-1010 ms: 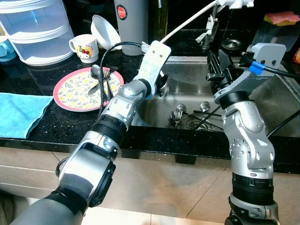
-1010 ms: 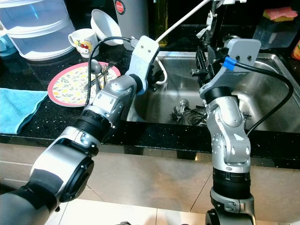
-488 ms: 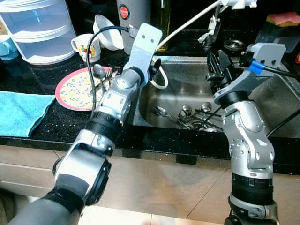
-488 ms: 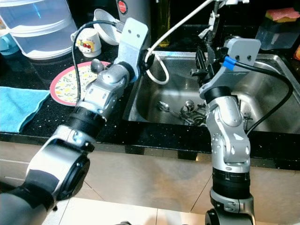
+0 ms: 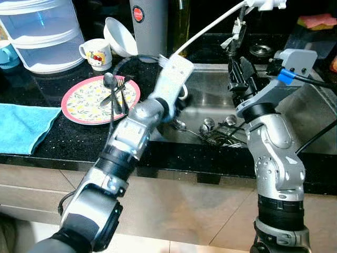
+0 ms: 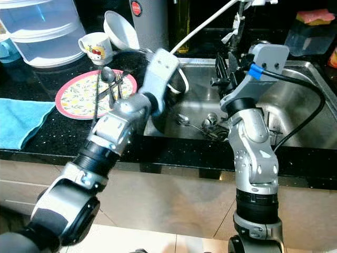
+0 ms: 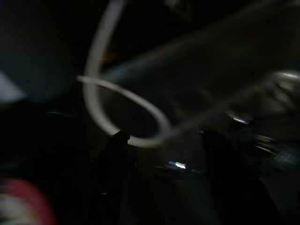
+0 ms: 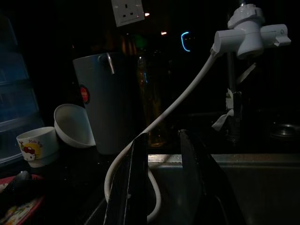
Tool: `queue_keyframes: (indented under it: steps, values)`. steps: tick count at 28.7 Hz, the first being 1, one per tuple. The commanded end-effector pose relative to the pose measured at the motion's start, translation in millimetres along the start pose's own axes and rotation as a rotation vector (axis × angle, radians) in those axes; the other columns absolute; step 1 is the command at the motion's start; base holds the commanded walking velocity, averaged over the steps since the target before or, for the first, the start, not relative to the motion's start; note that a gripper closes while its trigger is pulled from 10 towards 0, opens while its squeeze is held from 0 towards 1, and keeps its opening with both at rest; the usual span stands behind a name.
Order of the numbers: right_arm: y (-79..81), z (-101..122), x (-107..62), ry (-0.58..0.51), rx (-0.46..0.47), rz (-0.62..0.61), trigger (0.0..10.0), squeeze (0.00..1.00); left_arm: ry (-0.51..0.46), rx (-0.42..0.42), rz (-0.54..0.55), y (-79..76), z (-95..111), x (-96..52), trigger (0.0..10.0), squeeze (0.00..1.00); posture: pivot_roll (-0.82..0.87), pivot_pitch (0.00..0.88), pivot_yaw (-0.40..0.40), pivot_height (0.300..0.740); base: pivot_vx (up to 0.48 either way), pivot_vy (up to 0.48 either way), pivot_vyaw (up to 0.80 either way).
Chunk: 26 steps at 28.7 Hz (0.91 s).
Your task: Kitchen organization
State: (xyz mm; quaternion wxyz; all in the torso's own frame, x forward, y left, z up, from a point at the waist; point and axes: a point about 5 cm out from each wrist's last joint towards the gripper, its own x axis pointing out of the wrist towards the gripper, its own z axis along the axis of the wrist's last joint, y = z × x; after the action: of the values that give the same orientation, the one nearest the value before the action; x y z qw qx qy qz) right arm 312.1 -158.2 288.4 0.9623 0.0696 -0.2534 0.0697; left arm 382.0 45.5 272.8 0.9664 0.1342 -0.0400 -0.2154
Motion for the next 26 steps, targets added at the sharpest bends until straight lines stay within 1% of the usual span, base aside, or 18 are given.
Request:
queue_keyframes:
  steps: [1, 2, 3, 4, 5, 6, 7, 8, 9, 10, 12, 13, 16, 17, 18, 20, 22, 26]
  values:
    - [-0.1, 0, -1.6, 0.004, 0.001, -0.004, 10.0, 0.00, 0.031, 0.021, 0.068, 13.9, -1, -0.4, 10.0, 0.00, 0.03, 0.082, 0.076, 0.740, 0.000, 0.000, 0.00]
    - [-0.2, 0, -1.9, 0.005, -0.001, -0.005, 10.0, 0.00, 0.046, 0.005, 0.125, 26.6, 1, 0.0, 10.0, 0.00, 0.04, 0.081, 0.078, 0.740, 0.000, 0.000, 0.00]
    - [-0.2, 0, -1.9, 0.005, -0.001, -0.005, 10.0, 0.00, 0.046, 0.005, 0.125, 26.6, 1, 0.0, 10.0, 0.00, 0.04, 0.081, 0.078, 0.740, 0.000, 0.000, 0.00]
    - [-0.2, -1, -2.2, 0.005, -0.001, -0.006, 10.0, 0.00, 0.057, -0.009, 0.164, 34.9, 1, -0.2, 10.0, 0.00, 0.04, 0.081, 0.078, 0.740, 0.000, 0.000, 0.00]
    - [-0.2, -1, -2.3, 0.005, -0.002, -0.006, 10.0, 0.00, 0.081, -0.050, 0.226, 47.5, 0, -0.7, 10.0, 0.00, 0.04, 0.081, 0.078, 0.740, 0.000, 0.000, 0.00]
    - [-0.2, -1, -2.3, 0.005, -0.002, -0.006, 10.0, 0.00, 0.081, -0.050, 0.226, 47.5, 0, -0.7, 10.0, 0.00, 0.04, 0.081, 0.078, 0.740, 0.000, 0.000, 0.00]
    - [-0.2, -1, -2.4, 0.005, 0.000, -0.006, 10.0, 0.00, 0.113, -0.121, 0.301, 62.2, -3, -2.2, 10.0, 0.00, 0.04, 0.078, 0.077, 0.740, 0.000, 0.000, 0.00]
    - [-0.1, -1, -2.3, 0.005, 0.001, -0.006, 10.0, 0.00, 0.145, -0.183, 0.349, 73.0, -7, -3.5, 10.0, 0.00, 0.04, 0.078, 0.077, 0.740, 0.000, 0.000, 0.00]
    - [0.4, -1, -2.2, 0.005, 0.002, -0.004, 10.0, 0.00, 0.172, -0.237, 0.384, 80.2, -12, -4.6, 10.0, 0.00, 0.04, 0.074, 0.074, 0.740, 0.000, 0.000, 0.00]
    - [0.4, -1, -2.2, 0.005, 0.002, -0.004, 10.0, 0.00, 0.172, -0.237, 0.384, 80.2, -12, -4.6, 10.0, 0.00, 0.04, 0.074, 0.074, 0.740, 0.000, 0.000, 0.00]
    - [1.6, -1, -1.3, 0.005, 0.004, 0.001, 10.0, 0.00, 0.212, -0.316, 0.418, 86.0, -19, -5.4, 10.0, 0.00, 0.04, 0.074, 0.074, 0.740, 0.000, 0.000, 0.00]
    - [1.6, -1, -1.3, 0.005, 0.004, 0.001, 10.0, 0.00, 0.212, -0.316, 0.418, 86.0, -19, -5.4, 10.0, 0.00, 0.04, 0.074, 0.074, 0.740, 0.000, 0.000, 0.00]
    - [2.2, -1, -0.8, 0.003, 0.004, 0.005, 10.0, 0.00, 0.249, -0.394, 0.451, 90.1, -26, -5.7, 10.0, 0.00, 0.04, 0.066, 0.073, 0.740, 0.000, 0.000, 0.00]
    - [2.2, -1, -0.8, 0.003, 0.004, 0.005, 10.0, 0.00, 0.249, -0.394, 0.451, 90.1, -26, -5.7, 10.0, 0.00, 0.04, 0.066, 0.073, 0.740, 0.000, 0.000, 0.00]
    - [2.2, -1, -0.7, 0.002, 0.004, 0.006, 10.0, 0.00, 0.259, -0.414, 0.462, 91.9, -27, -5.6, 10.0, 0.00, 0.04, 0.066, 0.073, 0.740, 0.000, 0.000, 0.00]
    - [2.3, -1, -0.9, 0.001, 0.002, 0.007, 10.0, 0.00, 0.274, -0.449, 0.444, 92.7, -30, -4.4, 10.0, 0.00, 0.04, 0.060, 0.074, 0.740, 0.000, 0.000, 0.00]
    - [2.3, -1, -0.9, 0.001, 0.002, 0.007, 10.0, 0.00, 0.274, -0.449, 0.444, 92.7, -30, -4.4, 10.0, 0.00, 0.04, 0.060, 0.074, 0.740, 0.000, 0.000, 0.00]
    - [1.8, 0, -1.7, 0.000, 0.000, 0.005, 10.0, 0.00, 0.297, -0.473, 0.476, 99.3, -36, -6.0, 10.0, 0.00, 0.03, 0.056, 0.078, 0.740, 0.000, 0.000, 0.00]
